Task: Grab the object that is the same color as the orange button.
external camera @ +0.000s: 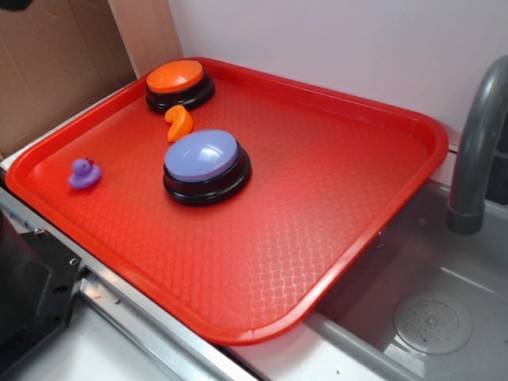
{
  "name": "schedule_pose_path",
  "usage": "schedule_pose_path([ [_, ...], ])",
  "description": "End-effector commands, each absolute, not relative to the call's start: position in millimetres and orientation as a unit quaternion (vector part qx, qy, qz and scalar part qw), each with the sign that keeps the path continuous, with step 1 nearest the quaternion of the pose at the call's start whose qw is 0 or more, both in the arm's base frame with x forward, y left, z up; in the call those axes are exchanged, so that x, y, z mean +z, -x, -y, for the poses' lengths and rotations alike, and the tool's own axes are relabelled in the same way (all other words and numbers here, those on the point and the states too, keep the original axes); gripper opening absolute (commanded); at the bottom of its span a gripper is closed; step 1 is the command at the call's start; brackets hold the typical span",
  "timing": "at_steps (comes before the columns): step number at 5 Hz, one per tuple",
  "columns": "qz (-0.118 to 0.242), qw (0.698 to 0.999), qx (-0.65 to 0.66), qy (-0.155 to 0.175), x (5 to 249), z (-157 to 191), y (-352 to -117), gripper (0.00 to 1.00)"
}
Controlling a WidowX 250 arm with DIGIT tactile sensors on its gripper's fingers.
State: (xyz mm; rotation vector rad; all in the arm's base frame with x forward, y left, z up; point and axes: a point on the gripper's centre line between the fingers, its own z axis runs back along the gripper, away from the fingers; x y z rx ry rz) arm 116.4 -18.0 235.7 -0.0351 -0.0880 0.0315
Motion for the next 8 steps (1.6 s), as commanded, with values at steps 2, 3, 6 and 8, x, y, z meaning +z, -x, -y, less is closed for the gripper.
schedule_pose_path([
  [2,0.057,0.997,0.055,0.015,209.3,16.7,-141.0,1.00],
  [3,0.064,0.993,0.100,0.022,184.7,9.3,-168.9,1.00],
  [6,0.087,0.951,0.292,0.045,109.6,-47.0,-239.5,1.00],
  [8,0.071,0.935,0.347,0.035,56.5,-69.6,-256.7,1.00],
])
